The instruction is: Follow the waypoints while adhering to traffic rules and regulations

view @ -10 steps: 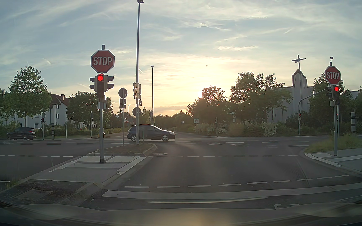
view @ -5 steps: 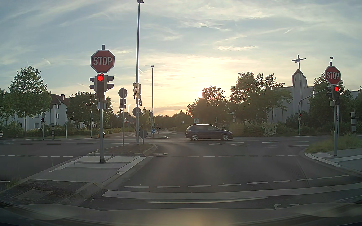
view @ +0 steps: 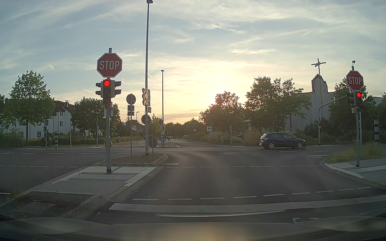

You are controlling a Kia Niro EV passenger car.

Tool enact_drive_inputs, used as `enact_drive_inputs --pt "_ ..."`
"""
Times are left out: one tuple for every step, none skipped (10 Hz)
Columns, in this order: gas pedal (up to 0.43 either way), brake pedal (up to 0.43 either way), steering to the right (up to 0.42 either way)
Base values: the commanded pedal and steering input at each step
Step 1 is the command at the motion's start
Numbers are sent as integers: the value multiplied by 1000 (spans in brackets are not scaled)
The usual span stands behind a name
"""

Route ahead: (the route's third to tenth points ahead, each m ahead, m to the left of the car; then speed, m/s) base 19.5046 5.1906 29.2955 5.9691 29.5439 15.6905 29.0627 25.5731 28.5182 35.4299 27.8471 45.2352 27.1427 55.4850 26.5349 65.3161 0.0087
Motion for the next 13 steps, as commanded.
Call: enact_drive_inputs --pt "0 415 7" --pt "0 415 8" --pt "0 415 7" --pt "0 421 8" --pt "0 415 8" --pt "0 415 7" --pt "0 421 8" --pt "0 427 7" --pt "0 421 8" --pt "0 421 7" --pt "0 415 8" --pt "0 421 8" --pt "0 421 7"
